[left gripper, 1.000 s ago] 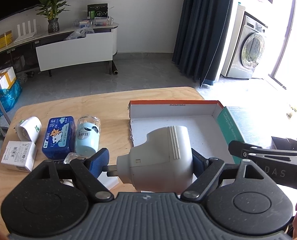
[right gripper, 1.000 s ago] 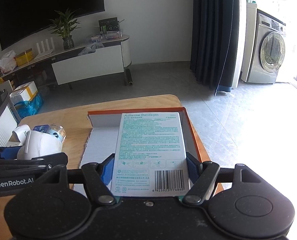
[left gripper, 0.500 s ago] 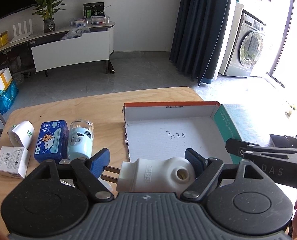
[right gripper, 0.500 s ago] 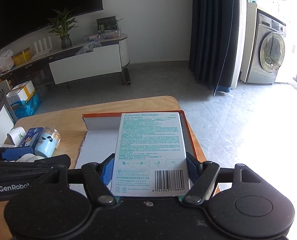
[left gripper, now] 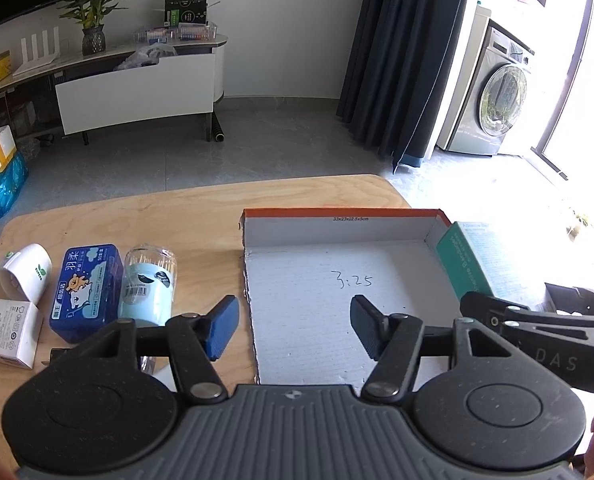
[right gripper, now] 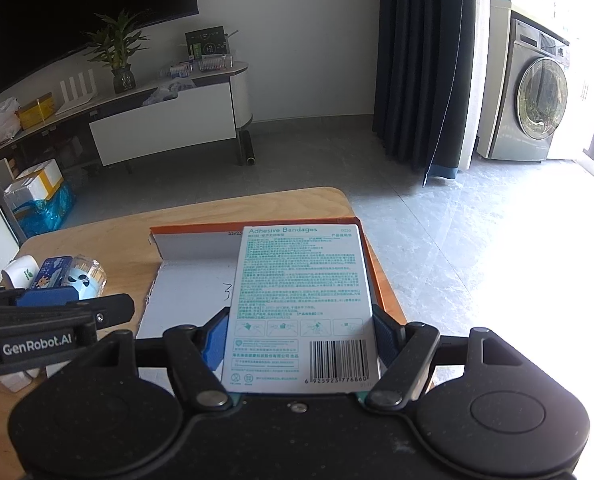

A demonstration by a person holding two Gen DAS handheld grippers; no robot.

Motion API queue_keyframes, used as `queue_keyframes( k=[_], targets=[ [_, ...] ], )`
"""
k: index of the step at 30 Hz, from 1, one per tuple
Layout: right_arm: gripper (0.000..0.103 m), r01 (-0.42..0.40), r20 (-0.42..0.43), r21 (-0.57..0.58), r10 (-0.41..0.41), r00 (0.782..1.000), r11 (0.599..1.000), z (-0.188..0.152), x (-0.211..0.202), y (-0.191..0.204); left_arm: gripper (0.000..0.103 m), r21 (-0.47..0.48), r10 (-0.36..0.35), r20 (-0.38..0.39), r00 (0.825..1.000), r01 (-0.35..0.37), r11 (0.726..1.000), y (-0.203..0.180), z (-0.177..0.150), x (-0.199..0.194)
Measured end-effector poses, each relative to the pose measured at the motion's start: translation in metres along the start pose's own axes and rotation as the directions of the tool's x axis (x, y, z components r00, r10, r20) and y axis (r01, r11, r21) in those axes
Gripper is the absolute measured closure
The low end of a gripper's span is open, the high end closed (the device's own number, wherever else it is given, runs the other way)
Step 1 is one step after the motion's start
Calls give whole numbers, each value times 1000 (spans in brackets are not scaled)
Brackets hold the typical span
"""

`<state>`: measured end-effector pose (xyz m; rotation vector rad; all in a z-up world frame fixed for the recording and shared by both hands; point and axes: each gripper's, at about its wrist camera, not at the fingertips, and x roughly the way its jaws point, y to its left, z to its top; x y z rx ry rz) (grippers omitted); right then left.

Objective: Organize rigid objects
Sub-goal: 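Lower the white plug adapter into the cardboard box and open the left gripper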

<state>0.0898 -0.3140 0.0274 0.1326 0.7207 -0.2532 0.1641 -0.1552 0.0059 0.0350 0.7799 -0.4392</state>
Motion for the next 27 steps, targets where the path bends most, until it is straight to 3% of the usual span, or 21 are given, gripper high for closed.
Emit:
queue_keyframes(
  k=[4,6,8,12,14,19,22,25,27],
  targets=[
    [19,-8,-1,20,8,1000,1000,-2,-3,-5,28,7,-18,-4,1000,18,1000,10,-12,-19],
    [19,-22,-4,29,23,1000,999,-3,-4,-7,14,12,-57,-21,998,57,998,17,-26,-32],
    [19,-26,-4,33,26,1000,999,-6,-6,-7,7,41,-71,-54,996,73,996,21,-43,-42],
    [19,-35,0,48,35,999,998,-10,-10,-7,4,7,-111,-175,978,114,993,23,-71,-44],
    [19,-44,-1,56,44,999,997,-11,-11,-6,4,37,-100,-222,970,111,993,13,-83,-35],
    [19,-51,7,48,50,999,998,-12,-18,-2,4,108,-26,-198,980,48,993,-1,-94,-11],
    [19,-52,12,49,51,999,997,-13,-21,-3,11,104,3,-167,986,14,994,3,-93,3],
    [19,-53,20,52,52,998,997,-13,-23,-2,29,86,16,-126,992,-5,996,11,-91,11],
    [19,-55,22,55,54,998,997,-13,-24,-2,48,98,33,-109,994,-22,995,13,-87,13]
  ],
)
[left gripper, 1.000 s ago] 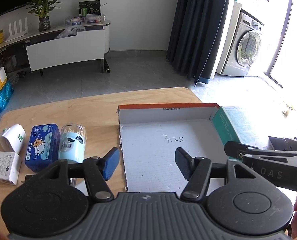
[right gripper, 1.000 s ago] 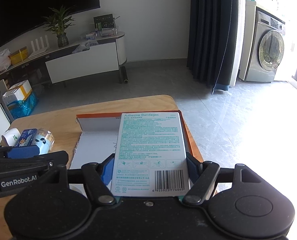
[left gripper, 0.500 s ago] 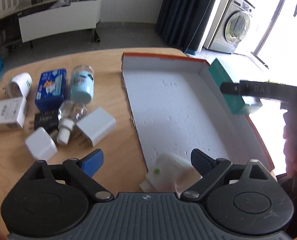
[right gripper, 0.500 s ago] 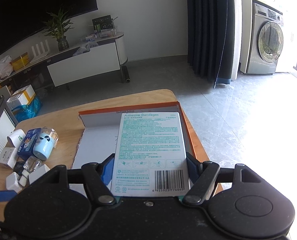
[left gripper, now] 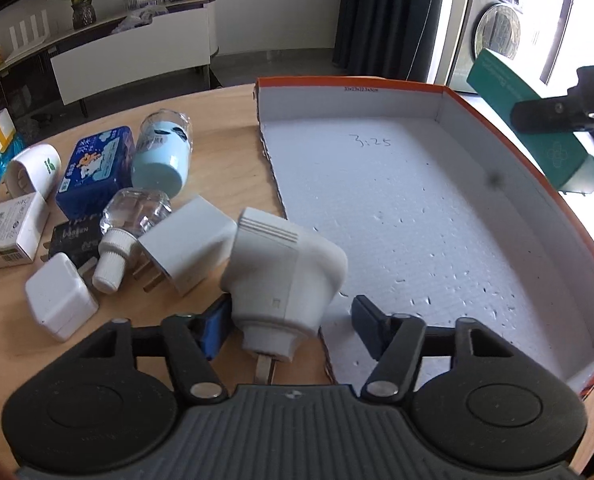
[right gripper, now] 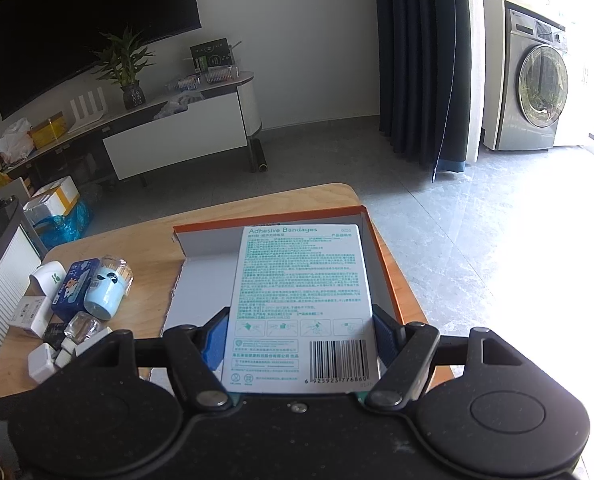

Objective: Organize rigid objects
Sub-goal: 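Lower the white plug adapter into the cardboard box and open the left gripper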

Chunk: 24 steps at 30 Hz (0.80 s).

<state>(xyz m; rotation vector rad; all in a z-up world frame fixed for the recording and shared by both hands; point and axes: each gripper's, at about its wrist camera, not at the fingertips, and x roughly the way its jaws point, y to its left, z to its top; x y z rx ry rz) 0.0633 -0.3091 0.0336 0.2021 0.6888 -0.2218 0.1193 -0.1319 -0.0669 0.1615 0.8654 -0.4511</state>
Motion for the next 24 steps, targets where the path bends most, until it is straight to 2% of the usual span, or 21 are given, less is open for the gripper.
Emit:
queue_keyframes(
  k=[4,7,8,9,12,14,18,19,20,21,22,23,24],
  targets=[
    [19,-3,0,4,3,1000,1000,-1,0,0,58,-26,-38,15,999,39,999,5,9,6],
    [19,-5,3,-4,5,1000,1000,-1,-1,0,63,-20,-58,58,997,59,998,-1,19,0],
    [19,-3,4,-6,3,1000,1000,-1,-1,-1,73,-15,-68,68,995,69,997,-4,23,-2],
    [19,-1,3,-5,1,1000,1000,0,-1,-2,87,-5,-79,75,994,79,997,-6,28,-2],
    [19,-2,-3,-2,2,1000,1000,0,3,-3,88,14,-83,66,994,82,997,-13,40,6],
    [19,-5,-10,5,5,1000,1000,-1,4,-3,88,-24,-105,40,994,106,994,-14,45,18],
    [19,-2,-8,4,2,1000,1000,-2,2,-5,84,-13,-117,69,991,118,993,-23,54,16],
    [19,-4,-8,6,4,1000,1000,-2,3,-6,81,-12,-115,75,991,116,993,-26,55,13],
    [19,-5,-10,10,5,1000,1000,-1,3,-7,63,-11,-95,81,992,96,995,-27,57,12],
    [19,-7,-12,12,7,1000,1000,0,4,-8,33,-9,-61,94,994,62,998,-27,59,11],
    [19,-9,-14,11,9,1000,1000,1,5,-9,21,-9,-15,118,993,16,1000,-27,61,12],
    [19,-7,-14,11,7,1000,1000,1,6,-9,9,-8,7,140,990,-6,1000,-26,63,13],
    [19,-7,-13,13,7,1000,1000,1,6,-9,7,-9,6,147,989,-5,1000,-25,65,15]
  ],
)
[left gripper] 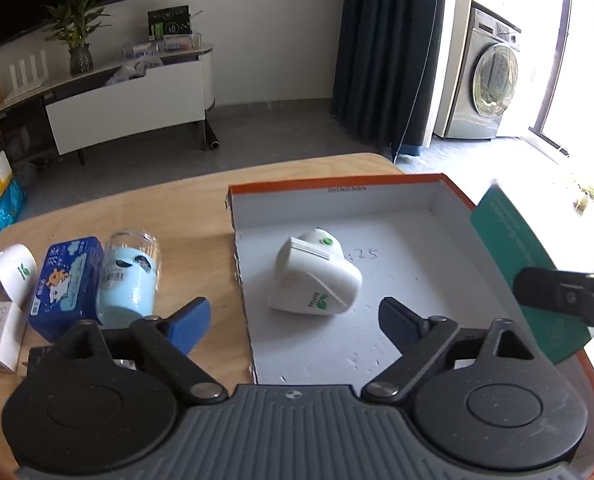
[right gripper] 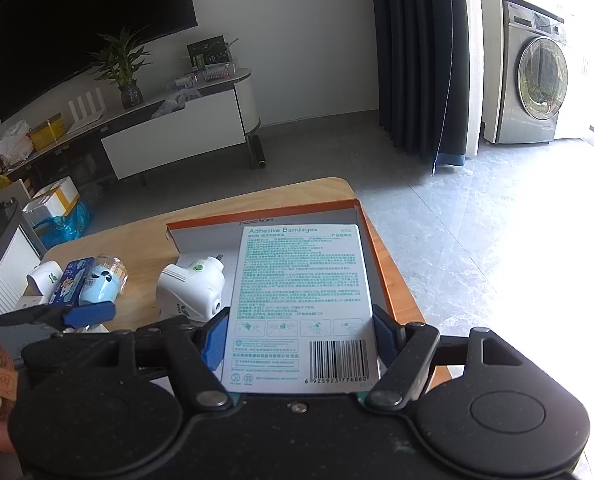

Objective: Organize rigid objects
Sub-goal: 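Lower the white plug adapter into the cardboard box and open the left gripper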

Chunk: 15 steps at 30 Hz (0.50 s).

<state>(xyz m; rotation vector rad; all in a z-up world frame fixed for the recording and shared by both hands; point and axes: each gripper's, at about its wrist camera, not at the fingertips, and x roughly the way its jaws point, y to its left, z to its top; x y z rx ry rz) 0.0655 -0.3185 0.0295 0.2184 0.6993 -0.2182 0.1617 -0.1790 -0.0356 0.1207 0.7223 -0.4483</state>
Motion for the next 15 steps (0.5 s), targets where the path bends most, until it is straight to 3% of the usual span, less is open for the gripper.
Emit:
queue_keyframes(
  k=[3,7,8,11,15],
  targets=[
    [19,-8,-3,4,8,1000,1000,-1,2,1,4,-14,-21,-43,999,20,1000,1,6,17],
    [19,-15,-13,2,15,1000,1000,-1,7,2,4,65,23,-69,997,-19,998,-14,13,38],
    [19,-17,-16,-1,17,1000,1000,-1,9,3,7,72,30,-73,997,-24,997,-17,14,42],
    [19,-28,-25,-1,28,999,1000,1,15,3,42,64,19,-119,993,-11,998,-16,19,56],
    [19,-41,-31,-9,41,999,999,6,21,3,42,29,4,-120,993,0,1000,-11,22,54]
  ],
)
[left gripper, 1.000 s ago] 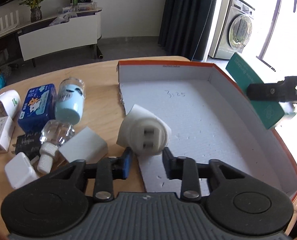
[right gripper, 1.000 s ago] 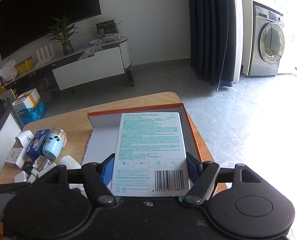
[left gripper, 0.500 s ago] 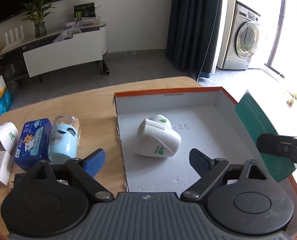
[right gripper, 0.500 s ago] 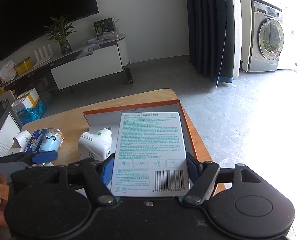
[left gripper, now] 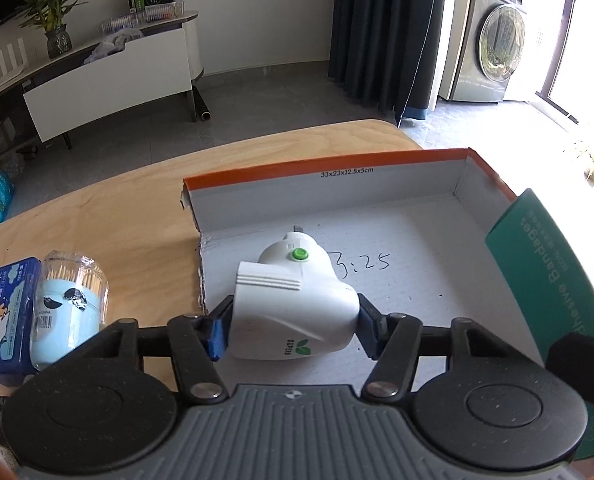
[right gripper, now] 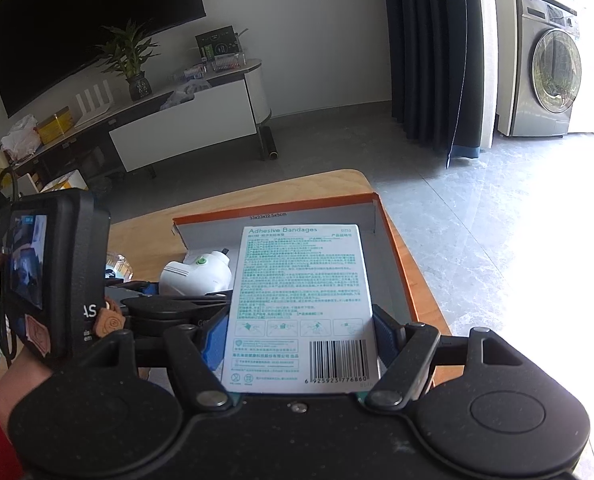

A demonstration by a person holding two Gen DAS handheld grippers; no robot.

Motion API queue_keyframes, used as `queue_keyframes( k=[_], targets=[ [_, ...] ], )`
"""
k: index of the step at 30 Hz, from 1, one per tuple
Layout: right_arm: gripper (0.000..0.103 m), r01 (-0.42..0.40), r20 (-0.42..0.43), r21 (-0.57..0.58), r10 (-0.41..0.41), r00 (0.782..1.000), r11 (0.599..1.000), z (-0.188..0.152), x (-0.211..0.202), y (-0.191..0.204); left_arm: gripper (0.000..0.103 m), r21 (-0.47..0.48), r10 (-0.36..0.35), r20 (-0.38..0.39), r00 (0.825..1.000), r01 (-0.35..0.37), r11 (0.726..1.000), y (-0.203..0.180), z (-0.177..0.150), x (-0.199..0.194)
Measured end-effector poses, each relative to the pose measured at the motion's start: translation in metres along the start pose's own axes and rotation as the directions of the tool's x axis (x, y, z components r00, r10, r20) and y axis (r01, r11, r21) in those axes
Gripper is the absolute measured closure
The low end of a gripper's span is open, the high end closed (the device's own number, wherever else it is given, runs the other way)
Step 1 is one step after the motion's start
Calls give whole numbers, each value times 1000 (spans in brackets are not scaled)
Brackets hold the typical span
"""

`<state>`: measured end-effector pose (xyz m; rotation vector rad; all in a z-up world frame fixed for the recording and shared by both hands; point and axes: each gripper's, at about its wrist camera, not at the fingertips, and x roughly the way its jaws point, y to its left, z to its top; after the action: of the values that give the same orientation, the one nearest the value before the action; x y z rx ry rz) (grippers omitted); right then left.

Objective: Organize rigid objects
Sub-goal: 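Lower the white plug adapter into the cardboard box and open the left gripper, then lower the bandage box into the cardboard box and open the right gripper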

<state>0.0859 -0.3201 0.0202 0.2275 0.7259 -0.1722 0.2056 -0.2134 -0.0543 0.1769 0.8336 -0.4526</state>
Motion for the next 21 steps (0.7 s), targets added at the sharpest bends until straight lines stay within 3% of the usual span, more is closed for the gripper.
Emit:
queue_keyframes(
  k=[9,21],
  targets=[
    [19,-31,-5,-18,31,1000,999,22,18,-5,42,-68,-43,71,997,48,997,9,17,-23],
    [19,-2,-19,-30,1,1000,1000,39,34,-8,42,-68,-47,79,996,53,996,4,26,-23]
  ],
)
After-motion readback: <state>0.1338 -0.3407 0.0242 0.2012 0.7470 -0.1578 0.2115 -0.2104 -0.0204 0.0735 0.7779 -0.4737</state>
